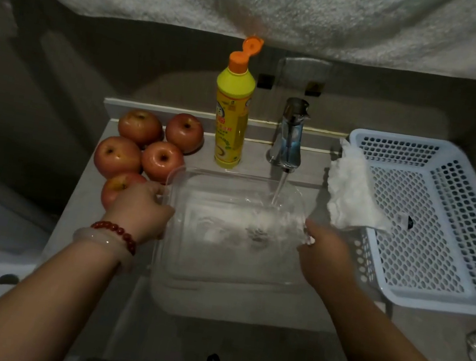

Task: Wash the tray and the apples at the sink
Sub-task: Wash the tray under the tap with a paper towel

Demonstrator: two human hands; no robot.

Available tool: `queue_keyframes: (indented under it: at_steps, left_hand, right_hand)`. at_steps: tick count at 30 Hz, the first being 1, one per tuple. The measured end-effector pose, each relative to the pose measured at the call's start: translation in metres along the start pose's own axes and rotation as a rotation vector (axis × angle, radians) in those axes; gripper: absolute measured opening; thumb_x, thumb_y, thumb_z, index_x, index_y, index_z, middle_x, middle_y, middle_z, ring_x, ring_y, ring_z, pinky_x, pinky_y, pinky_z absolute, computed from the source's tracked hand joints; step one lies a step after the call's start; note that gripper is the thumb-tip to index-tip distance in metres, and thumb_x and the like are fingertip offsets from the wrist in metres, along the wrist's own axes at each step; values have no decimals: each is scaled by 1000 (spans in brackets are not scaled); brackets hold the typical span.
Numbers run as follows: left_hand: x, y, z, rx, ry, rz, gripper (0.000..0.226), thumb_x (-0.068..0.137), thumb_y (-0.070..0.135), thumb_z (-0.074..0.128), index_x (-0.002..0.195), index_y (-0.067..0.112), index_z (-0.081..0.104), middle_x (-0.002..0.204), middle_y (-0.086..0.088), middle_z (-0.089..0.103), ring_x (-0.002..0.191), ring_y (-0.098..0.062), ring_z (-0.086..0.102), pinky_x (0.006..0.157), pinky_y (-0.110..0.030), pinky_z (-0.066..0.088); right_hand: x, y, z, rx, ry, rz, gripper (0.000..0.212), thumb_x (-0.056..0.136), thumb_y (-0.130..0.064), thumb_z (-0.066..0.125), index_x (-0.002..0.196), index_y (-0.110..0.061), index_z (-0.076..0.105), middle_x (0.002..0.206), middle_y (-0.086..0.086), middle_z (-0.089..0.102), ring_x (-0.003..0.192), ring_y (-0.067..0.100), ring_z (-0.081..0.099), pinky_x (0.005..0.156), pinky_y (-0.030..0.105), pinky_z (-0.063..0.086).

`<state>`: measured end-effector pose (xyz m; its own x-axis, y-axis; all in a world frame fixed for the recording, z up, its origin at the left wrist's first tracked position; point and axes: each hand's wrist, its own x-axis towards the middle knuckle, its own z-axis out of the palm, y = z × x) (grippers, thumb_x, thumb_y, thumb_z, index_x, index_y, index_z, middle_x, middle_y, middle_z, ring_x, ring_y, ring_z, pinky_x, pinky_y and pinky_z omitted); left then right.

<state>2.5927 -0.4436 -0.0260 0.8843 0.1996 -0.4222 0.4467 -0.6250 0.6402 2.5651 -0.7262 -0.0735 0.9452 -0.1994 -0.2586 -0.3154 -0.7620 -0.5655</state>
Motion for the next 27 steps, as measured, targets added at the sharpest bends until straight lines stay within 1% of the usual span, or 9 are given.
queue_keyframes:
  at_steps: [3, 7, 11, 15, 17, 19, 22, 25, 27]
  left_hand:
    - [5, -15, 11, -277, -100, -174, 22, 87, 3, 62, 109, 3, 61, 92, -21, 65, 73, -33, 68, 66, -42, 59]
    - [2, -21, 31, -455, -137, -261, 23, 89, -6, 58, 108, 8, 54, 93, -26, 59, 64, -34, 61, 43, -28, 53]
    - [1, -19, 42, -457, -144, -243, 24, 89, -5, 58, 108, 10, 56, 101, -25, 61, 72, -33, 64, 48, -29, 53]
    - [2, -14, 44, -462, -130, -234, 26, 88, -5, 59, 105, 15, 54, 96, -24, 63, 68, -32, 62, 55, -35, 54]
    - [2, -13, 45, -440, -134, -227, 26, 89, -4, 59, 107, 15, 54, 93, -23, 64, 68, -32, 62, 61, -39, 56]
    - [0, -12, 45, -428, -130, -240, 24, 88, -2, 60, 103, 17, 56, 94, -22, 65, 69, -32, 63, 67, -41, 57]
    - [-5, -12, 46, -439, -93, -238, 25, 88, -3, 59, 103, 17, 56, 94, -24, 64, 69, -31, 62, 65, -39, 57]
    - [-7, -13, 44, -426, -31, -185, 28, 88, -6, 56, 109, 13, 54, 89, -23, 64, 64, -29, 59, 63, -40, 55]
    - [-9, -15, 39, -372, 9, -149, 29, 85, -4, 60, 108, 13, 57, 83, -19, 65, 63, -33, 62, 67, -48, 58]
  right_hand:
    - [-1, 3, -8, -16, -13, -15, 38, 86, 9, 50, 118, -6, 63, 111, 16, 64, 108, 34, 59, 89, 28, 43]
    - [-8, 3, -23, 33, 8, 1, 36, 85, 12, 47, 97, -16, 67, 93, -1, 62, 93, 22, 57, 80, 22, 36]
    - [-7, -2, -32, -98, -2, 80, 47, 91, 3, 44, 134, -12, 53, 120, 15, 61, 109, 32, 57, 80, 23, 36]
    - [-8, 1, -32, -48, 28, 83, 32, 94, 0, 49, 123, -8, 60, 105, 11, 63, 88, 19, 58, 71, 18, 39]
    - [-12, -3, -36, -71, 29, 74, 34, 95, -3, 48, 127, -8, 57, 111, 13, 60, 98, 25, 59, 73, 12, 39]
    - [-16, -7, -39, -94, 64, 22, 50, 92, 5, 44, 140, -10, 48, 121, 17, 60, 109, 31, 57, 79, 17, 38]
    - [-21, -14, -45, -164, 79, -38, 50, 92, 4, 45, 141, -8, 46, 124, 16, 59, 110, 28, 56, 72, 13, 27]
    - [-22, -26, -48, -215, 132, -133, 52, 93, -10, 47, 145, -10, 41, 139, 12, 51, 125, 24, 47, 97, 19, 32]
    - [-18, -46, -56, -256, 183, -242, 58, 96, -20, 48, 151, -14, 28, 156, 7, 32, 142, 20, 29, 110, 21, 17]
